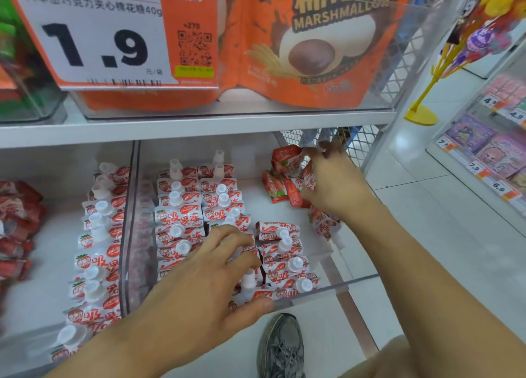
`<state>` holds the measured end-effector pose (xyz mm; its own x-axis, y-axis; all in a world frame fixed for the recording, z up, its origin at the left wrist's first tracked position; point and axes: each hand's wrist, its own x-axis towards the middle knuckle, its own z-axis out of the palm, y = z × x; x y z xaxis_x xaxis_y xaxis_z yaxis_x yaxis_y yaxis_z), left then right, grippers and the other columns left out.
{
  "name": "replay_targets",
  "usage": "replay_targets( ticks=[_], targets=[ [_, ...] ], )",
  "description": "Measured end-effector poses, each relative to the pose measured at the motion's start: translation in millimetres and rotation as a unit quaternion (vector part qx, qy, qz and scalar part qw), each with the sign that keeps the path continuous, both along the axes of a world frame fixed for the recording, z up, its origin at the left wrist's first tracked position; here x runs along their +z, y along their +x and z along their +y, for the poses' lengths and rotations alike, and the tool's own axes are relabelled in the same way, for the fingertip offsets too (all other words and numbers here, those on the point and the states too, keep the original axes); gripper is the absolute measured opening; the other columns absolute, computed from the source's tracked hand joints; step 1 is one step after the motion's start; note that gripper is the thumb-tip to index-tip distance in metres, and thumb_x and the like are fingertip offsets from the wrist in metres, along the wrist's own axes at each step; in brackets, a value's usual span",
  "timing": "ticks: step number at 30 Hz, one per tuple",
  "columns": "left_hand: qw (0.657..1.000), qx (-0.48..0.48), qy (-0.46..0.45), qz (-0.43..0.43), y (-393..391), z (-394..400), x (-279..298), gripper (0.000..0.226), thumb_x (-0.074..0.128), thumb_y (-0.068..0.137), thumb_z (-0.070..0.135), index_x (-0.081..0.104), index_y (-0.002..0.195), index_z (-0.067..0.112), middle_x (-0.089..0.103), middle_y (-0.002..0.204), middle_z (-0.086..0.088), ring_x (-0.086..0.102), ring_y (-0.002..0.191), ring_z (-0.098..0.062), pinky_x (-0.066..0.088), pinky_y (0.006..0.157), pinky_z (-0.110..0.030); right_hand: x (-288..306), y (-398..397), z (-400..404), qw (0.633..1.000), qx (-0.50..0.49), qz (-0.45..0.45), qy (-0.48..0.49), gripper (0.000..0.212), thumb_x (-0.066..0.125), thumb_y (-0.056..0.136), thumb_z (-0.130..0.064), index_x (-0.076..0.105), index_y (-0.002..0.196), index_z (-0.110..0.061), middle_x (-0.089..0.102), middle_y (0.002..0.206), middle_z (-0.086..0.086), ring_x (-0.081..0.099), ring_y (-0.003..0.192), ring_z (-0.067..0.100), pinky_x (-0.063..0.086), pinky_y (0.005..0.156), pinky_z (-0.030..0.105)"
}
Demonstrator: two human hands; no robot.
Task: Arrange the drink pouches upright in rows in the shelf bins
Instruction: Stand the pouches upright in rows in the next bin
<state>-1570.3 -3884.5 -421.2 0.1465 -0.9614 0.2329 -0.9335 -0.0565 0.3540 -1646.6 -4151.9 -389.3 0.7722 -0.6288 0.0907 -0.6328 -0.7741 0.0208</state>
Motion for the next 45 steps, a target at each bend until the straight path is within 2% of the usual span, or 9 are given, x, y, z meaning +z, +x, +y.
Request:
replay_targets(
  ticks=[2, 8, 12, 18, 24, 30, 40, 43, 45],
  targets=[
    [1.000, -0.001, -0.002, -0.002, 0, 0, 0, 0.048, 0.039, 0.087, 0.073, 0.059, 0.109, 0.035, 0.047, 0.125, 0.017, 0.033, 0.130, -0.007, 0.049, 0.093, -0.027, -10, 5, 5, 0.996, -0.011, 0.075, -0.052, 0.090, 0.079, 0.075, -0.035, 0.032, 0.147, -0.009, 0.046, 0.136, 0.021, 0.036, 0.131, 0.039, 0.040, 0.103, 0.045],
    [1.000, 0.001, 0.000, 0.002, 1, 0, -3, 0.051, 0.034, 0.086, 0.075, 0.057, 0.112, 0.037, 0.044, 0.128, 0.018, 0.030, 0.132, -0.006, 0.049, 0.096, -0.029, -3, -2, 12, 0.999, -0.026, -0.045, 0.007, 0.041, 0.078, 0.069, -0.010, 0.068, 0.109, -0.012, 0.049, 0.124, 0.018, 0.044, 0.119, 0.037, 0.045, 0.090, 0.036],
    [1.000, -0.001, -0.007, -0.012, 1, 0, -3, 0.050, 0.034, 0.087, 0.074, 0.059, 0.108, 0.037, 0.046, 0.123, 0.018, 0.033, 0.128, -0.006, 0.049, 0.092, -0.025, -5, -14, 23, 0.984, 0.017, -0.157, 0.085, 0.022, 0.076, 0.073, 0.000, 0.068, 0.084, -0.017, 0.042, 0.109, 0.006, 0.049, 0.098, 0.022, 0.035, 0.077, 0.021],
    [1.000, -0.003, -0.012, -0.007, 1, -1, -4, 0.049, 0.039, 0.086, 0.073, 0.059, 0.109, 0.035, 0.047, 0.123, 0.018, 0.034, 0.128, -0.006, 0.048, 0.093, -0.026, 4, 0, 30, 0.966, 0.170, -0.115, 0.157, 0.032, 0.075, 0.073, -0.001, 0.072, 0.100, -0.017, 0.067, 0.097, -0.004, 0.060, 0.086, 0.011, 0.047, 0.078, 0.024],
    [1.000, 0.005, -0.016, 0.003, 1, -4, -3, 0.047, 0.045, 0.083, 0.073, 0.061, 0.106, 0.035, 0.049, 0.123, 0.019, 0.036, 0.126, -0.006, 0.053, 0.086, -0.029, -8, 0, 19, 0.950, 0.141, 0.051, 0.273, 0.070, 0.072, 0.085, -0.012, 0.041, 0.146, -0.027, 0.054, 0.141, -0.002, 0.052, 0.126, 0.016, 0.041, 0.102, 0.025],
    [1.000, 0.004, -0.008, 0.010, 0, -3, -2, 0.047, 0.044, 0.083, 0.073, 0.060, 0.107, 0.035, 0.049, 0.122, 0.020, 0.035, 0.128, -0.005, 0.054, 0.086, -0.033, -8, -11, 2, 0.954, 0.115, -0.086, 0.265, 0.034, 0.080, 0.079, -0.015, 0.071, 0.111, -0.018, 0.069, 0.098, -0.009, 0.061, 0.080, -0.008, 0.044, 0.069, 0.003],
    [1.000, 0.004, 0.008, 0.013, 0, -4, -1, 0.049, 0.044, 0.084, 0.074, 0.059, 0.109, 0.036, 0.047, 0.123, 0.022, 0.031, 0.130, -0.004, 0.050, 0.091, -0.031, -10, 4, 36, 0.872, 0.103, 0.043, 0.476, 0.061, 0.038, 0.093, -0.070, 0.057, 0.136, -0.033, 0.054, 0.143, -0.013, 0.049, 0.131, 0.007, 0.034, 0.114, 0.033],
    [1.000, 0.005, 0.012, 0.018, 1, -3, -1, 0.050, 0.043, 0.083, 0.076, 0.059, 0.110, 0.037, 0.046, 0.124, 0.022, 0.031, 0.131, -0.004, 0.050, 0.091, -0.031, -2, 6, 42, 0.827, 0.065, 0.028, 0.557, 0.070, 0.024, 0.091, -0.076, 0.060, 0.134, -0.035, 0.046, 0.146, -0.014, 0.042, 0.133, 0.010, 0.029, 0.111, 0.033],
    [1.000, 0.005, 0.013, 0.021, 1, -3, 0, 0.050, 0.043, 0.083, 0.075, 0.060, 0.111, 0.036, 0.047, 0.124, 0.022, 0.032, 0.130, -0.005, 0.051, 0.090, -0.030, -3, 3, 39, 0.853, 0.028, -0.008, 0.521, 0.072, 0.017, 0.093, -0.074, 0.061, 0.133, -0.033, 0.048, 0.144, -0.012, 0.044, 0.132, 0.013, 0.032, 0.111, 0.036]
  ],
)
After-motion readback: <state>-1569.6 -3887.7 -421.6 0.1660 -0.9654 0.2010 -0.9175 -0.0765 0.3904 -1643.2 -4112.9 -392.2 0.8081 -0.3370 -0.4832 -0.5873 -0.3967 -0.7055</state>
